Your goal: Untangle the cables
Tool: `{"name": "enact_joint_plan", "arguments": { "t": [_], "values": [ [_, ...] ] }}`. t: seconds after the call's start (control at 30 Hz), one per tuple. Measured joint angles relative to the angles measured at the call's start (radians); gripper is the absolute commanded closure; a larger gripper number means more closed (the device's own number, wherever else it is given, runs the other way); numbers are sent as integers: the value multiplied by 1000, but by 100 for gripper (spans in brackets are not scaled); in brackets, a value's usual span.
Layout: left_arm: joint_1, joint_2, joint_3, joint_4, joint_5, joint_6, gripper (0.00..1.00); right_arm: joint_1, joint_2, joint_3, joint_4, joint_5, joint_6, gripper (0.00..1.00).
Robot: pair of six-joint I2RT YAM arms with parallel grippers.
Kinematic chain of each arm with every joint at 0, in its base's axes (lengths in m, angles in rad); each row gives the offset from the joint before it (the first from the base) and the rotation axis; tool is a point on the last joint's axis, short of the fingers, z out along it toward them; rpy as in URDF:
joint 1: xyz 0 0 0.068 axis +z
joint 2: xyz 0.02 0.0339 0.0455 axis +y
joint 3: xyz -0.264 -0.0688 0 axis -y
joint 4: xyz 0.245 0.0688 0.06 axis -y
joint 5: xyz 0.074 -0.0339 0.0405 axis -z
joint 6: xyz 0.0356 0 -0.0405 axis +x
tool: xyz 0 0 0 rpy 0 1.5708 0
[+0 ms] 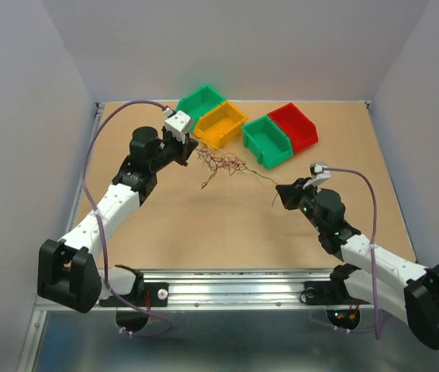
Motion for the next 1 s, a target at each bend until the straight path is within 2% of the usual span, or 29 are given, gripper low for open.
{"name": "enact_joint_plan", "arguments": {
  "t": [0.27,0.5,0.73,0.8,0.87,0.9,0.97,1.0],
  "values": [
    [-23,-47,-40,34,-61,-48,100,5,-177,0,-133,149,26,99],
    [-24,-69,-74,50,-126,-126,100,29,-302,0,-208,296,129,100],
    [29,-229,-151,93,-110,-218,100,46,-429,-6,-243,348,214,98],
    [41,-257,-155,111,-71,-221,100,46,-432,-6,-250,346,215,82],
    [62,-253,-155,146,-13,-200,100,40,-426,-6,-269,357,175,55],
    [81,-244,-154,161,0,-192,100,29,-421,-8,-286,361,153,33],
    [108,-207,-145,174,39,-159,100,2,-401,-19,-283,291,85,15],
    [93,-176,-130,169,55,-138,100,-2,-391,-29,-269,262,66,11]
  ]
}}
